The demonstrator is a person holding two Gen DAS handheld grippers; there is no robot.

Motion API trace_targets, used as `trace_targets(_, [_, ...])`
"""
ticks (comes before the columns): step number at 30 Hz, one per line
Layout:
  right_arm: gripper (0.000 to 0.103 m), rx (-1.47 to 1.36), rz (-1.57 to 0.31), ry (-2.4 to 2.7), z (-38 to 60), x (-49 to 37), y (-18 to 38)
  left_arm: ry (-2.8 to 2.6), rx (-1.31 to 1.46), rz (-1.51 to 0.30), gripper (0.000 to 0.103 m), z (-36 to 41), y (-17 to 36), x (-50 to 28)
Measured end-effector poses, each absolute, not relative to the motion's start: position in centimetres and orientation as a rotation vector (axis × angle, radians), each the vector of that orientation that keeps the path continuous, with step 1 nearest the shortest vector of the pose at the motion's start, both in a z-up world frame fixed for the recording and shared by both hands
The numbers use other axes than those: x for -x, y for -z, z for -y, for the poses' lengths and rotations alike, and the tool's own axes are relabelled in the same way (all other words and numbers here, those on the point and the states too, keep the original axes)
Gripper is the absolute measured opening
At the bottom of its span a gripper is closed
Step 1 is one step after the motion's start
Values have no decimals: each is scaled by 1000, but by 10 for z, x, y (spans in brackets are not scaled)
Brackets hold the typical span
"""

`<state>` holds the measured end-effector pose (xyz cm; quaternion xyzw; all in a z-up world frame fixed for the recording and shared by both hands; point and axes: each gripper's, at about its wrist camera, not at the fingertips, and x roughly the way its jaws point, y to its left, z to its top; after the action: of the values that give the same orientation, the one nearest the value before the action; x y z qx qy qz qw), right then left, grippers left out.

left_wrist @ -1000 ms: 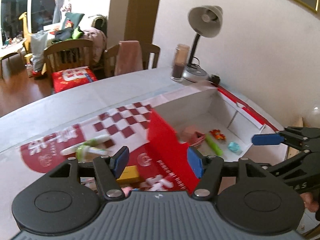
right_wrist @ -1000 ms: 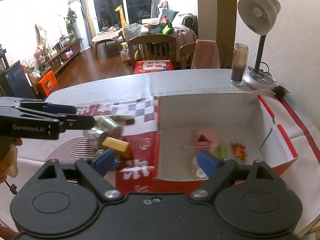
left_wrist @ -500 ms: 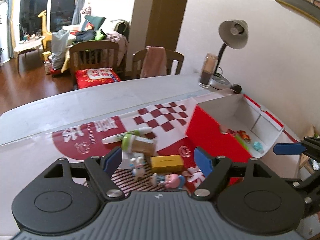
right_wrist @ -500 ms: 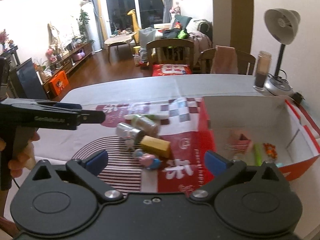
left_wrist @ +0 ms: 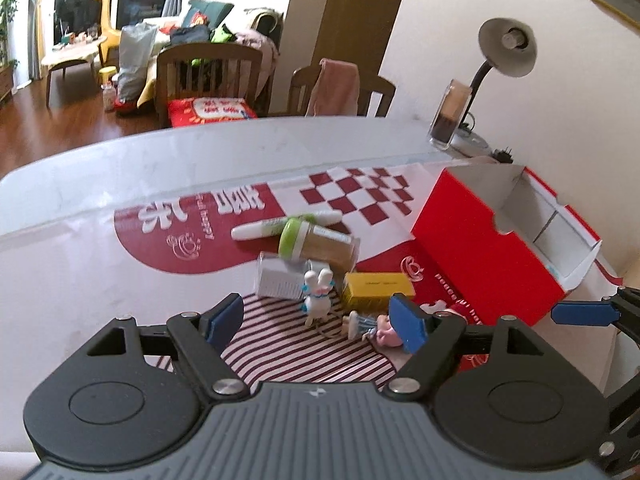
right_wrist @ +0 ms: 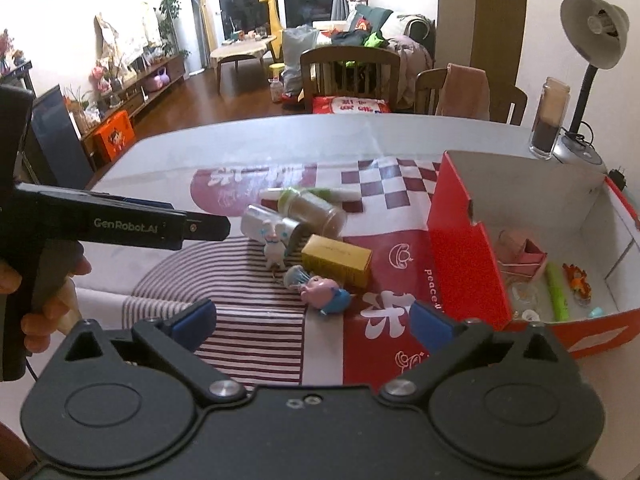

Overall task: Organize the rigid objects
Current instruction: 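Move both grippers back to the remaining objects on the tablecloth, then grasp the white bunny figurine with the left gripper while the right gripper grasps the pink pig figurine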

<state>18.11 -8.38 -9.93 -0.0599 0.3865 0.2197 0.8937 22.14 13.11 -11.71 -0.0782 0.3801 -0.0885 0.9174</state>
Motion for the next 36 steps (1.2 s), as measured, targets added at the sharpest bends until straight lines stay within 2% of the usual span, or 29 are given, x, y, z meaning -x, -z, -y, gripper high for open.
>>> trace_targets(14, [99,168,-838,-493,73,-226,147,171,153,-847,80,-110,166,-259])
trace_targets(22, [88,171,-872,-524,66,-248,169,125,153,-866,80,-105,183,-278])
trace_targets(30, [85,163,-889,-534,63,-261,182,121,162,-873,79,-99,195,-288])
trace_targets(36, [80,147,-903,-552,62,-266,187,130,184,-885,64,-96,199,-292])
